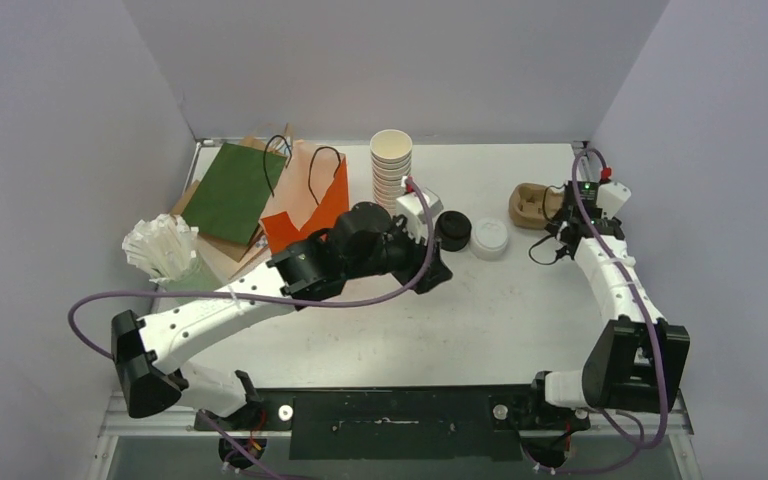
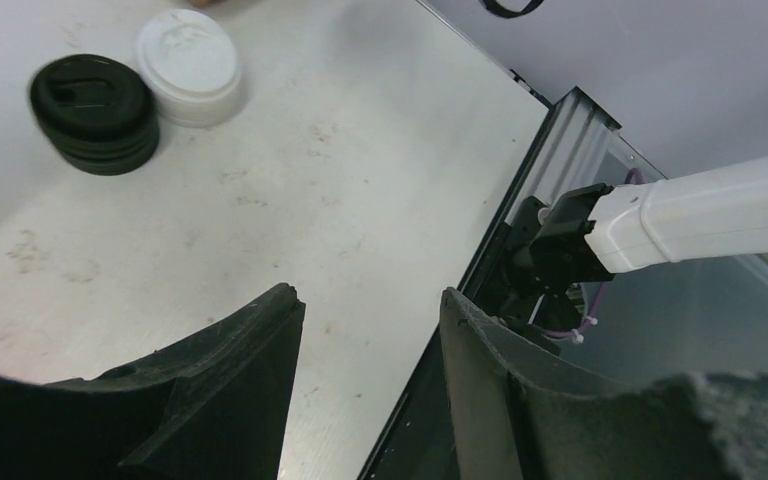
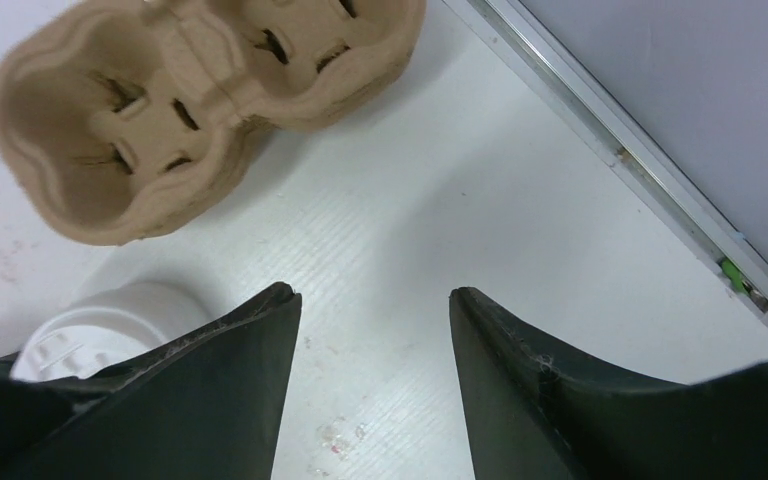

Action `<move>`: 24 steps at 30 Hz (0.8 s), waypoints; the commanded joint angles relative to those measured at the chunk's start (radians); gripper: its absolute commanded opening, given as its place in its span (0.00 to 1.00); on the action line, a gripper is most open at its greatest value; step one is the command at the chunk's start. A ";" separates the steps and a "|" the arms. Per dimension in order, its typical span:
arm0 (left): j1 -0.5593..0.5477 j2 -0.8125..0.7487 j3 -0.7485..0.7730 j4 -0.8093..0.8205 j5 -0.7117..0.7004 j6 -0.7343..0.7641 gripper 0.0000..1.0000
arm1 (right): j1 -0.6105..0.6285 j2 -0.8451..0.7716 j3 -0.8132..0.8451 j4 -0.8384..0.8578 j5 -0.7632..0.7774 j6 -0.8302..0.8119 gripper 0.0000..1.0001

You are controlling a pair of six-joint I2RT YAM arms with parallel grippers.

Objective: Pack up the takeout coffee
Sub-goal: Move the cup tray to the center of the board, then pick up the cup tray from the cup tray.

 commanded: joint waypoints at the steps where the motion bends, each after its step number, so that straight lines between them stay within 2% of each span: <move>1: -0.041 0.045 -0.084 0.270 -0.039 -0.068 0.51 | -0.011 -0.075 0.023 0.067 -0.119 -0.012 0.56; 5: -0.039 0.112 -0.118 0.361 -0.076 -0.081 0.49 | -0.012 -0.030 0.082 0.063 -0.169 0.138 0.51; 9: -0.021 0.251 -0.057 0.476 -0.068 -0.087 0.39 | -0.011 0.015 0.092 0.124 -0.201 0.266 0.47; 11: 0.007 0.342 0.008 0.520 -0.017 -0.112 0.29 | -0.011 0.044 0.095 0.147 -0.227 0.305 0.44; 13: 0.034 0.433 0.087 0.541 0.038 -0.136 0.23 | -0.012 0.079 0.105 0.162 -0.243 0.322 0.41; 16: 0.055 0.554 0.210 0.546 0.044 -0.135 0.23 | -0.013 0.122 0.114 0.154 -0.231 0.351 0.35; 24: 0.130 0.861 0.539 0.494 0.095 -0.193 0.25 | -0.015 0.155 0.067 0.243 -0.260 0.412 0.34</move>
